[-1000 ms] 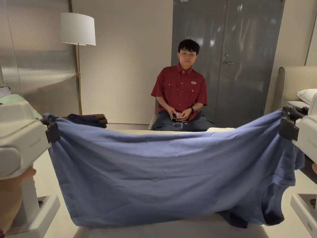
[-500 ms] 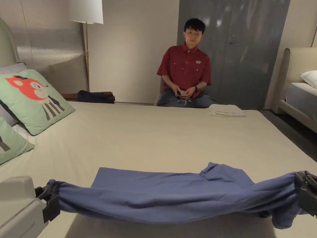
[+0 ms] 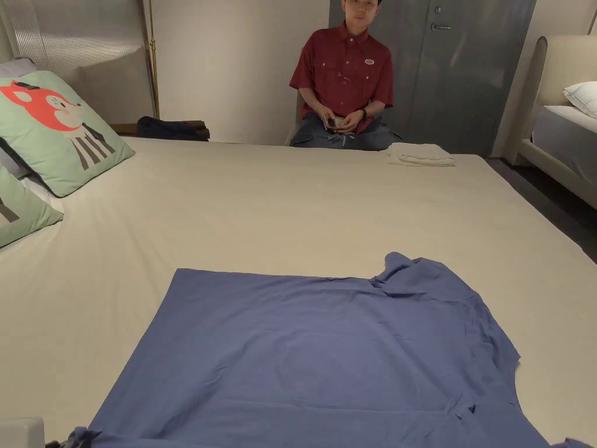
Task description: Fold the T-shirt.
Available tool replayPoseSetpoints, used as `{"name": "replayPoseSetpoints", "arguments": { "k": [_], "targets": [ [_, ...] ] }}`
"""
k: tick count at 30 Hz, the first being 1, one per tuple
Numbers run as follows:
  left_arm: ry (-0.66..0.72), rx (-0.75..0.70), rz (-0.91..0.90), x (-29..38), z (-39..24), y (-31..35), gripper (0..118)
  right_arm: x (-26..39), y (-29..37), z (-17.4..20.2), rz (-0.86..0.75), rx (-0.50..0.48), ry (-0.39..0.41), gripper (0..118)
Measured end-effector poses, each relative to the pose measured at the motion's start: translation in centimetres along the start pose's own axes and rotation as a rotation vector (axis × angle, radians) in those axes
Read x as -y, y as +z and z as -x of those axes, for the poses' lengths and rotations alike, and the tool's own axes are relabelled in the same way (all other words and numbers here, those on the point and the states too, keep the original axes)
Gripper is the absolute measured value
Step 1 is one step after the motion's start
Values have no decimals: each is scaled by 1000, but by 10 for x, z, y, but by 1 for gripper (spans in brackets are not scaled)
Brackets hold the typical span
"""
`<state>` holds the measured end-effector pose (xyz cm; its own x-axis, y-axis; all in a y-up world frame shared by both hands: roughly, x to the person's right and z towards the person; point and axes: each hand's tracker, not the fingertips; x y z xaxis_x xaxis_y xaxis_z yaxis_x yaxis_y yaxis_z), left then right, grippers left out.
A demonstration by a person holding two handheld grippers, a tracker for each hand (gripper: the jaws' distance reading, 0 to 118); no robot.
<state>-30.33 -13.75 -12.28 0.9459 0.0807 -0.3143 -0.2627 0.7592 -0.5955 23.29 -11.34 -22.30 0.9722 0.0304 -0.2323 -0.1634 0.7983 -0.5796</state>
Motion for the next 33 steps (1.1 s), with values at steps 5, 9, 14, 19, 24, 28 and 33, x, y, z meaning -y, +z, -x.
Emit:
{"name": "replayPoseSetpoints", "arguments": {
  "k": [5, 9, 14, 19, 24, 28, 33],
  "targets": [
    [0, -7, 90, 19, 6, -19, 1, 26, -20, -1, 76, 24, 21, 6],
    [8, -8, 110, 25, 5, -25, 1, 38, -29, 0, 99, 41, 40, 6],
    [16, -5, 71, 21, 5, -14, 8, 41, -26, 1, 73, 48, 43, 13],
    [48, -8, -108, 5, 1, 15, 105, 28, -2, 6, -148, 95, 17, 103],
    [29, -10, -356, -22, -18, 48, 99, -5, 20, 22, -381, 141, -16, 103],
    [4, -24, -480, -35, -38, 63, 26, -28, 27, 37, -479, 148, -72, 83],
    [9, 15, -472, -44, -42, 66, 0, -38, 24, 49, -508, 143, -77, 1]
  ]
}}
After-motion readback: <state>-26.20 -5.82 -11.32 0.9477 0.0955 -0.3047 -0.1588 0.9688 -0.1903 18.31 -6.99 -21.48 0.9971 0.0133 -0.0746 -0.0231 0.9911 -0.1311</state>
